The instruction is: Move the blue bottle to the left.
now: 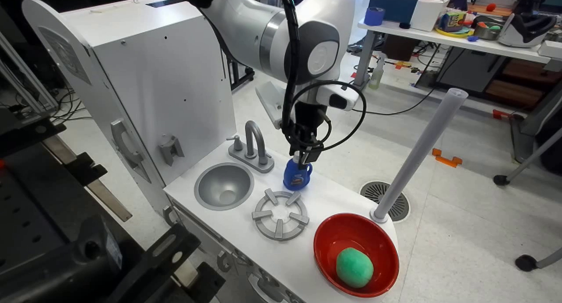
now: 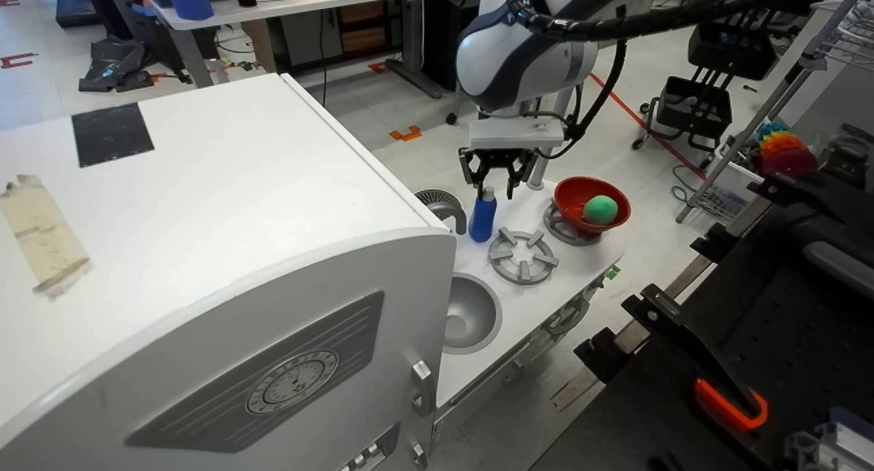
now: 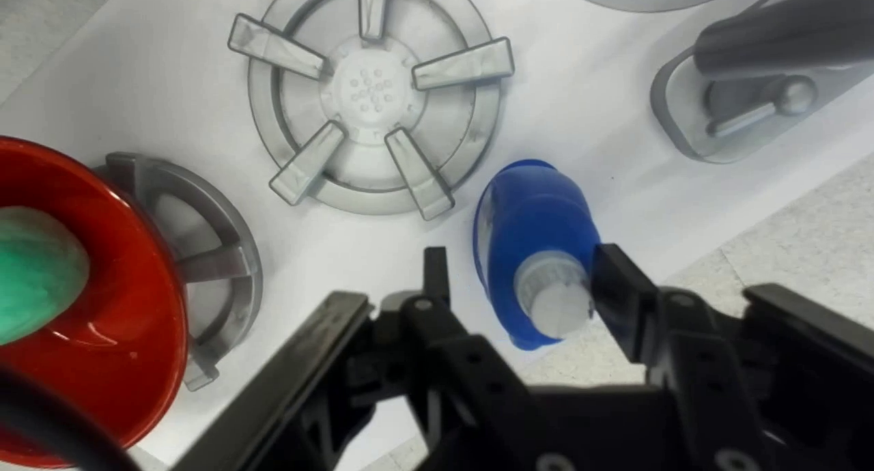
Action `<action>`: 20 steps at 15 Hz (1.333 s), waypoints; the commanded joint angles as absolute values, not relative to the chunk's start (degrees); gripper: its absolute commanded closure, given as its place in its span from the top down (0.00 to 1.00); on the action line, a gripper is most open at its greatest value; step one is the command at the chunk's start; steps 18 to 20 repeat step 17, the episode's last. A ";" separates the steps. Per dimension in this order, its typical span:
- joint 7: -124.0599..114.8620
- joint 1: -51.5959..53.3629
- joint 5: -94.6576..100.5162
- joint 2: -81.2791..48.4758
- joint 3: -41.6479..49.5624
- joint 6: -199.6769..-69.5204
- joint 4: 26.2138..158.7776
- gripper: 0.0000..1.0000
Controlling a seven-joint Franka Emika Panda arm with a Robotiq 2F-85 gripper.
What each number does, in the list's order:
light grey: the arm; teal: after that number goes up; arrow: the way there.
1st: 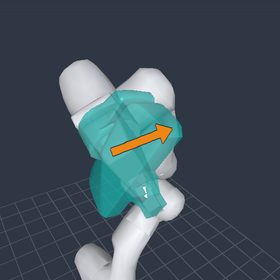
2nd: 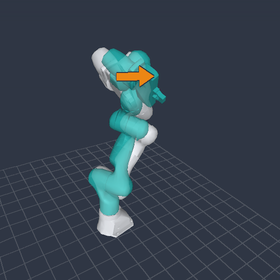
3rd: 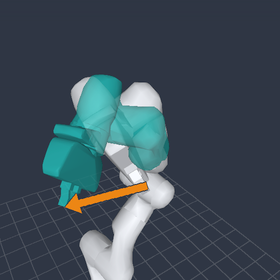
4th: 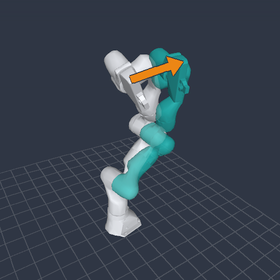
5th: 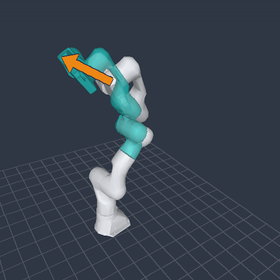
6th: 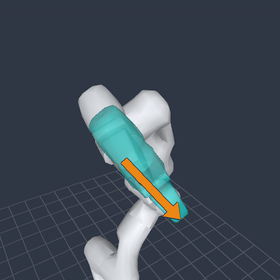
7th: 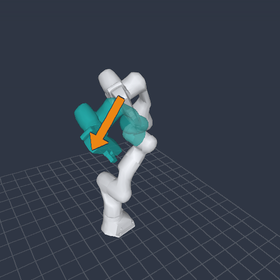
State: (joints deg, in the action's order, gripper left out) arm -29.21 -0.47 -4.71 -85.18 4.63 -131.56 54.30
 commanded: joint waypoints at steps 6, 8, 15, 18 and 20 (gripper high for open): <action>-29.90 -2.03 -4.39 -85.10 5.88 -104.06 49.07 1.00; -27.58 -2.14 -4.10 -85.09 5.72 -99.33 48.13 1.00; -25.74 -3.31 -4.95 -83.62 6.03 -94.26 50.89 1.00; -25.27 -4.39 -5.05 -83.56 5.77 -93.54 50.94 1.00; -25.27 -4.39 -5.05 -83.56 5.77 -93.54 50.94 1.00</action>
